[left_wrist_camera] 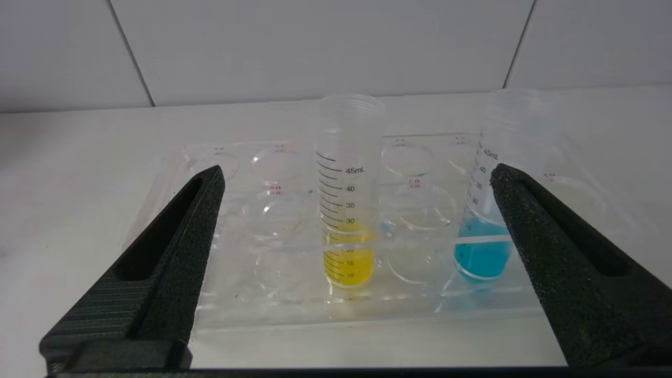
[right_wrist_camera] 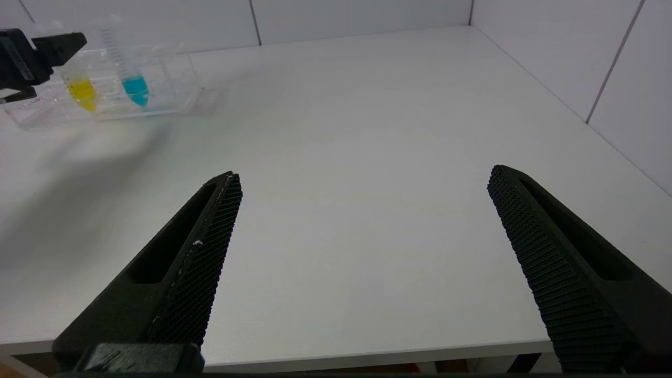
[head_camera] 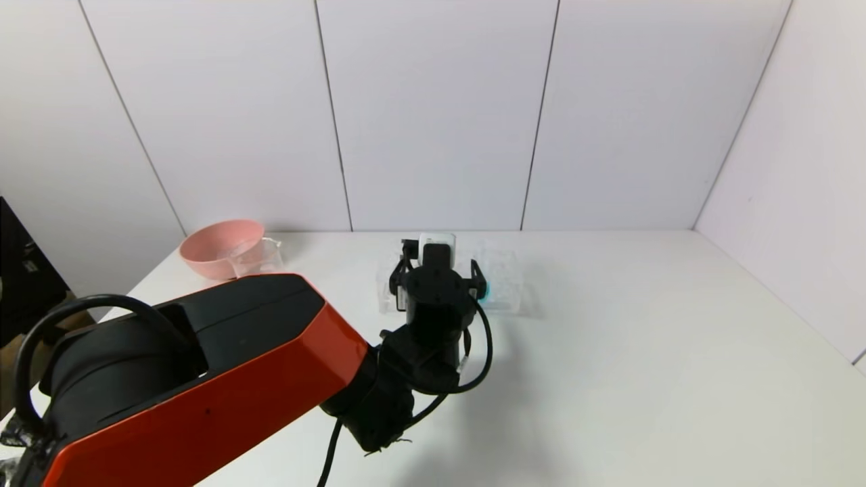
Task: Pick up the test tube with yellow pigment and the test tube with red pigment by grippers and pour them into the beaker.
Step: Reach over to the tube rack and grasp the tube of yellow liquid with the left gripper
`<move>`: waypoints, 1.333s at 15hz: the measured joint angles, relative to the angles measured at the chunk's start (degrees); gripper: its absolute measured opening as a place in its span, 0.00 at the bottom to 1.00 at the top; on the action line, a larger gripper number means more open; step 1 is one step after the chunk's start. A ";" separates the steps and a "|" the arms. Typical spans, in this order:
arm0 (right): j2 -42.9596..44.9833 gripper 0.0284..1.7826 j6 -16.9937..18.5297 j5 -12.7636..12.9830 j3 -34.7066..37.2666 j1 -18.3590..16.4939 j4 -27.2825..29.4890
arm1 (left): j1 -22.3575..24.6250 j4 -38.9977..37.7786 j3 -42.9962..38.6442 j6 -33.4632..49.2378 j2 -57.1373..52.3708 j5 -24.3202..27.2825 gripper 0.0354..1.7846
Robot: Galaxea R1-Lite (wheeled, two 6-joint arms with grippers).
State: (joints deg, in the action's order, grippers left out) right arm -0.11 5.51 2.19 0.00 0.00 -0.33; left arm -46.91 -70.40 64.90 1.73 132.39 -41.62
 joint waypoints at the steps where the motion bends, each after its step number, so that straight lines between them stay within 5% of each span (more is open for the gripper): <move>1: 0.00 0.96 0.00 0.00 0.00 0.00 0.00 | 0.50 0.04 0.54 0.00 0.63 1.00 0.99; 17: 0.00 0.96 0.00 0.00 0.00 0.00 0.00 | 3.80 -0.10 7.80 -2.33 6.01 3.69 0.98; 20: 0.00 0.96 -0.02 0.00 0.00 0.00 0.00 | 3.78 -0.11 8.02 -2.33 6.19 3.73 0.87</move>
State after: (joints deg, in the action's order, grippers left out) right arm -0.11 5.49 2.19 0.00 0.00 -0.33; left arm -43.13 -70.51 72.92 -0.60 138.58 -37.89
